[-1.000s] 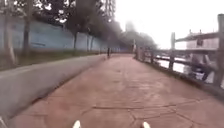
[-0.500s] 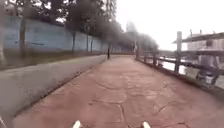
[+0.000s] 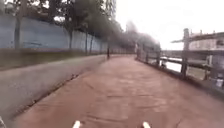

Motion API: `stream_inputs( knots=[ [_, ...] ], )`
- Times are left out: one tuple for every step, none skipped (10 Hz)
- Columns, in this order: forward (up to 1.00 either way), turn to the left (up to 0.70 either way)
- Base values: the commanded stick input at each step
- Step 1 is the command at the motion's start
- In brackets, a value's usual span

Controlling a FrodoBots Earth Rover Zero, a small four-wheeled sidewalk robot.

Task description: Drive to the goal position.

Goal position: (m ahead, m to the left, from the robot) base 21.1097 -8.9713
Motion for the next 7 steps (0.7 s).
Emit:
stream_inputs(
  knots=[
    [0.7,0.0],
    [0.7,0.0],
    [0.7,0.0],
    [0.7,0.0],
    [0.7,-0.27],
    [0.7,-0.27],
    [0.7,-0.24]
  ],
)
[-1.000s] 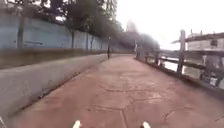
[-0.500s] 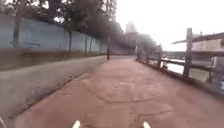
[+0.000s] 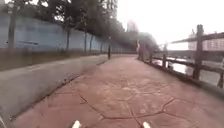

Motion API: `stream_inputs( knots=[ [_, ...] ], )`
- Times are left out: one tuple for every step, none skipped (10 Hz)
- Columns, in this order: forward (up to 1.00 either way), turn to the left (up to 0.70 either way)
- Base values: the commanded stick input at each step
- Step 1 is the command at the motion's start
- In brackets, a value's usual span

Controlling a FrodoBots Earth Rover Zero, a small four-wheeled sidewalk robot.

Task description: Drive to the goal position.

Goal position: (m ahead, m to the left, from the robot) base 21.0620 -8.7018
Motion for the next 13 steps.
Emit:
stream_inputs(
  knots=[
    [0.7,0.0],
    [0.7,0.0],
    [0.7,0.0],
    [0.7,0.0],
    [0.7,0.0],
    [0.7,-0.19],
    [0.7,-0.27],
    [0.7,-0.27],
    [0.7,-0.14],
    [0.7,0.0],
    [0.7,0.0],
    [0.7,0.0],
    [0.7,0.0]
  ],
)
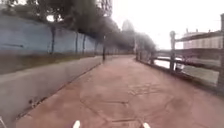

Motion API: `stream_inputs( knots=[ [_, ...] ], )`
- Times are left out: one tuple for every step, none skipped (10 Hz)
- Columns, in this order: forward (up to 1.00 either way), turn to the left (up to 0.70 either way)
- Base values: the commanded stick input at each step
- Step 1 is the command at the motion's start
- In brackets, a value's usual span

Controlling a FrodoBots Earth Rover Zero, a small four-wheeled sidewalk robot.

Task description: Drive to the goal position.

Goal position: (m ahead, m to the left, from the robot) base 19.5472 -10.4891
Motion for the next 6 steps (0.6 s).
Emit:
stream_inputs(
  knots=[
    [0.7,0.0],
    [0.7,0.0],
    [0.7,0.0],
    [0.7,0.0],
    [0.7,0.0],
    [0.7,0.0]
  ],
)
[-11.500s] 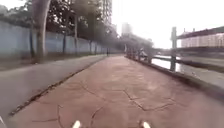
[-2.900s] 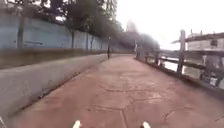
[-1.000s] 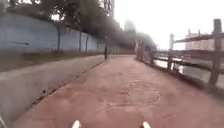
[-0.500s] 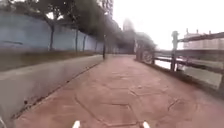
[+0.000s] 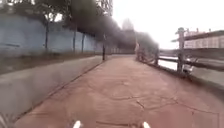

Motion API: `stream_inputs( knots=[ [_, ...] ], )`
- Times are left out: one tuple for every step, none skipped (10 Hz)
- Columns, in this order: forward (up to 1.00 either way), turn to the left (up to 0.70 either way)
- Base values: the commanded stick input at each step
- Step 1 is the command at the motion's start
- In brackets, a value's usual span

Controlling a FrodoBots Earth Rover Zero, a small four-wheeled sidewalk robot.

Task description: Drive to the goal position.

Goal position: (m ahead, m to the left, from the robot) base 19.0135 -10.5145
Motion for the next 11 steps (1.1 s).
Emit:
stream_inputs(
  knots=[
    [0.7,0.0],
    [0.7,0.0],
    [0.7,0.0],
    [0.7,0.0],
    [0.7,0.0],
    [0.7,0.0],
    [0.7,0.0],
    [0.7,0.0],
    [0.7,-0.27],
    [0.7,-0.27],
    [0.7,-0.12]
  ],
)
